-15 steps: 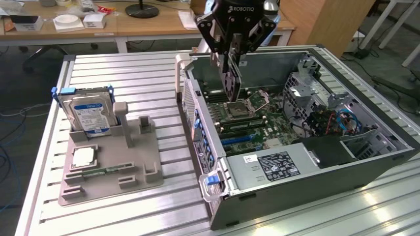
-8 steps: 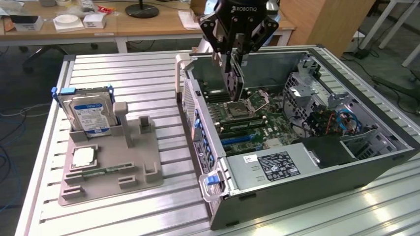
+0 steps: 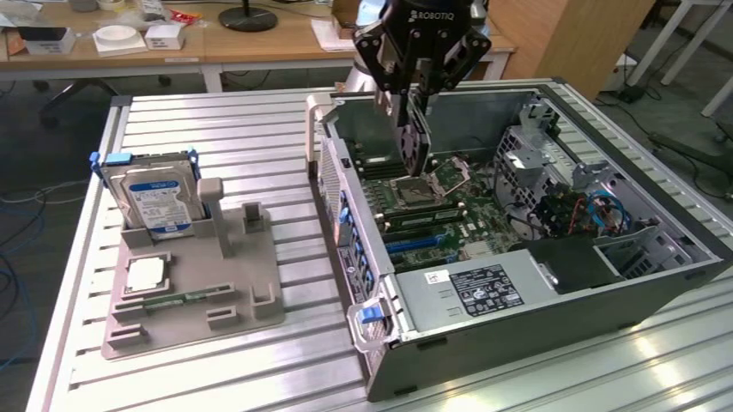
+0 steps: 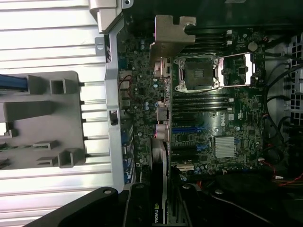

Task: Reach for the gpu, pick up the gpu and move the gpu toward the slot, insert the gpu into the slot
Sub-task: 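Pick up the gpu and move the gpu toward the slot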

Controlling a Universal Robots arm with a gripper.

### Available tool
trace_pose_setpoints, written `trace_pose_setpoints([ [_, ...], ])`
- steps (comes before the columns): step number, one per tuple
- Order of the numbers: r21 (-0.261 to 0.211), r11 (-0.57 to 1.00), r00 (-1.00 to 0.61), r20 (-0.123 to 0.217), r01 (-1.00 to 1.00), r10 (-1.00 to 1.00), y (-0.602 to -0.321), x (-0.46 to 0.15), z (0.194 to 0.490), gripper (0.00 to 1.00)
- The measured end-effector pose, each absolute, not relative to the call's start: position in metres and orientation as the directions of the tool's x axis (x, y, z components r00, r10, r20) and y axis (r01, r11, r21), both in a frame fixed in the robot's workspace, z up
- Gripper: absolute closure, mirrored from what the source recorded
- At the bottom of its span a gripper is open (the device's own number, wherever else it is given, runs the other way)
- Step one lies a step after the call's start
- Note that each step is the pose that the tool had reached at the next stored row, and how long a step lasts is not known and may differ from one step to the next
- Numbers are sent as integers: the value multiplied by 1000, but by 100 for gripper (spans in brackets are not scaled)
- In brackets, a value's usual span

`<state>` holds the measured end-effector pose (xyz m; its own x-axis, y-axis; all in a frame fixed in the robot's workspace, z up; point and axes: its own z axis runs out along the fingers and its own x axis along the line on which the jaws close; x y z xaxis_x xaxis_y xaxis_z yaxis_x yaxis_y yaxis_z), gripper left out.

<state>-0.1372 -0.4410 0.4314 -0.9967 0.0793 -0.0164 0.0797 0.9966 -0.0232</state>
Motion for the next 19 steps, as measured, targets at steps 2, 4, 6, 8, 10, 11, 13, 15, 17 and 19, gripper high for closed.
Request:
trace_pose_setpoints([
  [2,-23,997,-997,-16,80,80,-441,-136,431,74],
  [4,-23,996,-997,-16,81,80,-441,-134,431,74],
  [6,-23,996,-997,-16,81,81,-441,-133,431,74],
  [8,-23,996,-997,-16,82,81,-441,-132,431,74],
  [10,-23,996,-997,-16,82,82,-441,-130,431,74],
  [11,-23,996,-996,-16,83,82,-441,-130,431,74],
  [13,-23,996,-996,-16,83,83,-441,-128,431,74],
  [15,-23,996,-996,-16,83,83,-441,-127,431,74],
  [17,-23,996,-996,-16,84,83,-441,-126,431,74],
  [19,-23,996,-996,-16,84,84,-441,-124,431,74],
])
